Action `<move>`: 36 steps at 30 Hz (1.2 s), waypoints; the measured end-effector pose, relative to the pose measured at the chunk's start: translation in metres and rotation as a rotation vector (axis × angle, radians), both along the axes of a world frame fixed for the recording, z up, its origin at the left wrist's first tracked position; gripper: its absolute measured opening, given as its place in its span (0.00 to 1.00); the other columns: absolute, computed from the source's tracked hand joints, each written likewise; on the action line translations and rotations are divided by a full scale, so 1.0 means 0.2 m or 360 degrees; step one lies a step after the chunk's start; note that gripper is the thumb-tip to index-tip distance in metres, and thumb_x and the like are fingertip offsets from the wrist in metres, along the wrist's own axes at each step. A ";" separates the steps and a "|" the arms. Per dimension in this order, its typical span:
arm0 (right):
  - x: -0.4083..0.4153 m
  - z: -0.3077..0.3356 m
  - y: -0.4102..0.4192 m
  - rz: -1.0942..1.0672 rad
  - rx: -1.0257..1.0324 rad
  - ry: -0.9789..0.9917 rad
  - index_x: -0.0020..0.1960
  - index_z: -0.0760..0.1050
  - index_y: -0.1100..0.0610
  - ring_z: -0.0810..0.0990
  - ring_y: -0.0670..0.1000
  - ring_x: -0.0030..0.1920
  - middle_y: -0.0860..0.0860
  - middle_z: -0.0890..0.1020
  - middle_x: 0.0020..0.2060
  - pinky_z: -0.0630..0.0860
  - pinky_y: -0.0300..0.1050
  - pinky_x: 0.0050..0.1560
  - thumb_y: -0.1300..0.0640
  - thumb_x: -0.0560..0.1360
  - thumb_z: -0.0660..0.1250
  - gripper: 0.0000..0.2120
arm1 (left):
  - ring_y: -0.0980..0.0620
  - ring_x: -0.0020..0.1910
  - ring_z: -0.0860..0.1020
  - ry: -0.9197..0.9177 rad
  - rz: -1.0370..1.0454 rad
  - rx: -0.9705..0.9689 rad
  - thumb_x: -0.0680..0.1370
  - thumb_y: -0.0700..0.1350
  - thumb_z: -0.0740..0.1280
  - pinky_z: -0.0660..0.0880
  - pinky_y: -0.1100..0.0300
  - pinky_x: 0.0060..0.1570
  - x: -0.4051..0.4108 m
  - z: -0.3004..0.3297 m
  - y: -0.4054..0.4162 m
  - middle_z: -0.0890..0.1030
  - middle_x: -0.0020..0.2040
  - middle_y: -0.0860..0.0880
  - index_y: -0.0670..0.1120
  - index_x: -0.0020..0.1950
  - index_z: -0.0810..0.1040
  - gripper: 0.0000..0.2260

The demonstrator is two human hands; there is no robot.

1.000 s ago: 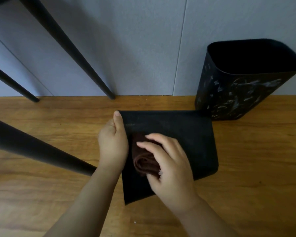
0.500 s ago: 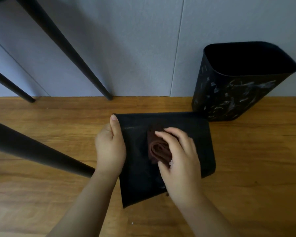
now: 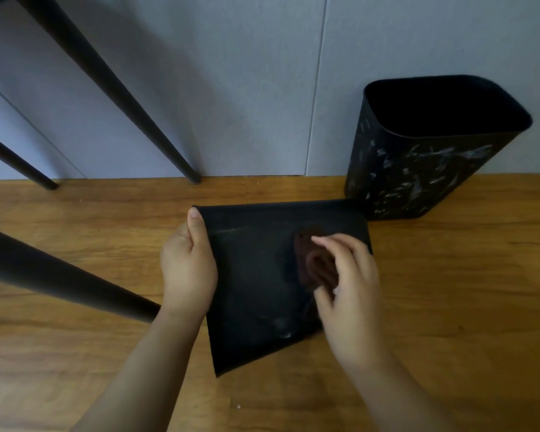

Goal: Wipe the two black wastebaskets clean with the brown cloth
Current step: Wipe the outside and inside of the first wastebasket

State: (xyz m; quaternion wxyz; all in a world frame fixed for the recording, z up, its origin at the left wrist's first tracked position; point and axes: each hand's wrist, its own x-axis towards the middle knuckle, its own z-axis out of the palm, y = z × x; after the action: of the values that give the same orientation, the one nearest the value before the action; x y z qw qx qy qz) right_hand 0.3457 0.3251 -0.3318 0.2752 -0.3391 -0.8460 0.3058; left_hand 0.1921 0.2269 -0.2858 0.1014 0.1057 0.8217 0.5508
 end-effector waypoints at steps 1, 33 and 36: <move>0.01 -0.01 0.06 -0.0036 -0.0029 0.0007 0.68 0.69 0.47 0.69 0.49 0.68 0.45 0.67 0.67 0.76 0.53 0.62 0.60 0.68 0.66 0.29 | 0.54 0.27 0.68 -0.0003 0.0012 -0.0005 0.83 0.56 0.51 0.67 0.59 0.32 0.00 0.00 -0.01 0.67 0.27 0.51 0.48 0.32 0.67 0.22; -0.06 0.03 0.01 -0.0119 -0.0074 0.0063 0.67 0.71 0.49 0.71 0.48 0.66 0.46 0.70 0.64 0.75 0.49 0.64 0.63 0.69 0.71 0.28 | 0.51 0.39 0.80 -0.0384 -0.0190 0.0179 0.78 0.62 0.56 0.71 0.59 0.40 -0.07 0.06 0.02 0.81 0.40 0.48 0.47 0.43 0.78 0.21; -0.07 0.03 0.05 -0.0256 -0.0239 0.0241 0.67 0.72 0.52 0.73 0.47 0.64 0.47 0.72 0.62 0.71 0.37 0.62 0.63 0.72 0.70 0.24 | 0.46 0.53 0.82 -0.0669 -0.0509 0.0531 0.77 0.55 0.61 0.76 0.52 0.52 0.02 0.02 -0.06 0.84 0.52 0.47 0.47 0.57 0.80 0.16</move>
State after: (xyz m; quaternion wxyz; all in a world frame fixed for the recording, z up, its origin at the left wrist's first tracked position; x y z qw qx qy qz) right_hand 0.3311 0.3355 -0.3258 0.3358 -0.4014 -0.7677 0.3699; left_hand 0.1958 0.2152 -0.2821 0.3356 0.1325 0.6538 0.6651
